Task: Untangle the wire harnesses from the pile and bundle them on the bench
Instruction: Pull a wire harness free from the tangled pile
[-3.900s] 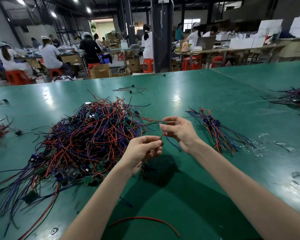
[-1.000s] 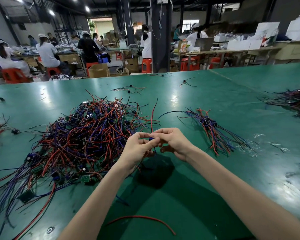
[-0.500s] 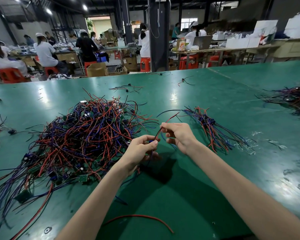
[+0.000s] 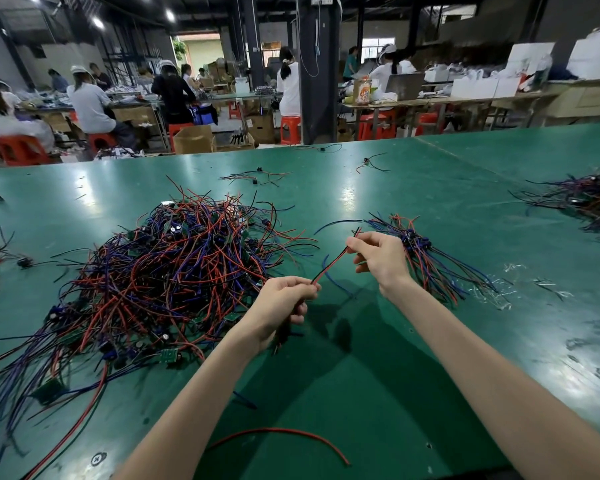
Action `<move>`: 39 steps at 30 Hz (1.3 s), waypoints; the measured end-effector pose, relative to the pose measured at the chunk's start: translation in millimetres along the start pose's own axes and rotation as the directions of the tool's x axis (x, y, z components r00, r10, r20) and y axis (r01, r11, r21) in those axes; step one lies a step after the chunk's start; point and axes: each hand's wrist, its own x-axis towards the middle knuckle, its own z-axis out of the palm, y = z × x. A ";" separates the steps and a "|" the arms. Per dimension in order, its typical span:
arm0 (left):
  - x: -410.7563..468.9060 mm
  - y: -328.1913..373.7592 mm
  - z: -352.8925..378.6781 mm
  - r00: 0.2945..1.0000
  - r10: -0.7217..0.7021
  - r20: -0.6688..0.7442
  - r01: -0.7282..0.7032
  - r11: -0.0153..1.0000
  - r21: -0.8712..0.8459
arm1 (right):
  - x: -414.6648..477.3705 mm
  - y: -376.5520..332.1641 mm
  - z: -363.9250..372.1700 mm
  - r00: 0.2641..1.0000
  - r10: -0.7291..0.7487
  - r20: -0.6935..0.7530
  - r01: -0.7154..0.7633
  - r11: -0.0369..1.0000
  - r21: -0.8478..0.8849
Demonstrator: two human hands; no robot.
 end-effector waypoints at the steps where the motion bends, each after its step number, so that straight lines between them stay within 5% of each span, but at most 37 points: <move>1: 1.0 -0.4 -1.3 1.000 0.003 -0.010 -0.003 1.000 -0.005 | 0.4 1.3 0.3 0.999 -0.032 -0.005 0.032 0.999 -0.034; 4: 1.1 -0.9 -2.9 1.000 0.006 -0.029 -0.005 1.000 0.025 | -1.4 4.8 2.1 0.960 -0.280 -0.021 0.265 0.926 -0.268; 6: 0.2 -2.0 -2.7 0.999 -0.005 -0.031 0.007 0.998 0.066 | -5.8 5.4 4.5 0.862 -0.506 0.035 0.467 0.763 -0.446; 8: -0.9 -2.5 -2.7 0.999 -0.011 -0.042 0.014 0.997 0.079 | -8.8 4.4 7.2 0.816 -0.576 0.057 0.529 0.702 -0.477; 11: -1.6 -1.6 -3.2 0.996 0.016 -0.083 -0.004 0.990 0.138 | -7.7 -3.2 6.8 0.955 -0.295 -0.035 0.285 0.943 -0.173; 13: -2.3 -0.5 -3.6 0.995 0.042 -0.091 -0.025 0.983 0.183 | -6.0 -9.7 5.4 0.999 -0.027 -0.026 0.030 0.990 0.138; 17: -3.0 -0.1 -2.7 0.997 0.057 -0.053 -0.044 0.974 0.222 | -3.2 -17.0 1.3 0.943 0.324 0.069 -0.321 0.841 0.436; 22: -3.9 -0.9 1.5 0.998 0.068 0.006 -0.068 0.972 0.224 | -0.7 -17.6 -9.3 0.741 0.578 0.343 -0.647 0.476 0.595; 24: -4.0 -0.9 1.4 0.998 0.056 0.023 -0.059 0.976 0.210 | 0.1 -17.7 -9.9 0.771 0.568 0.290 -0.618 0.553 0.560; 26: -4.0 -1.0 1.7 0.998 0.040 0.041 -0.048 0.980 0.195 | 0.5 -16.5 -6.8 0.870 0.480 0.113 -0.472 0.742 0.476; 29: -4.0 -0.7 3.0 0.998 0.023 0.059 -0.033 0.983 0.181 | 0.6 -11.6 -3.8 0.976 0.193 -0.101 -0.162 0.954 0.253; 31: -3.7 -0.6 3.1 0.998 0.018 0.058 -0.028 0.983 0.181 | -1.0 -7.9 -3.1 0.989 -0.068 -0.131 0.070 0.997 0.013; 34: -3.6 -1.2 1.6 0.999 0.014 0.050 -0.022 0.984 0.177 | -3.4 -4.8 -2.1 0.944 -0.314 -0.099 0.276 0.919 -0.281; 36: -4.0 -1.3 0.6 0.999 0.013 0.053 -0.022 0.985 0.171 | -1.4 -5.3 -2.6 0.970 -0.208 -0.122 0.181 0.963 -0.201; 39: -3.7 -0.6 -0.1 0.998 0.017 0.064 -0.026 0.988 0.149 | 3.5 -11.7 -3.8 0.974 0.217 -0.070 -0.188 0.939 0.289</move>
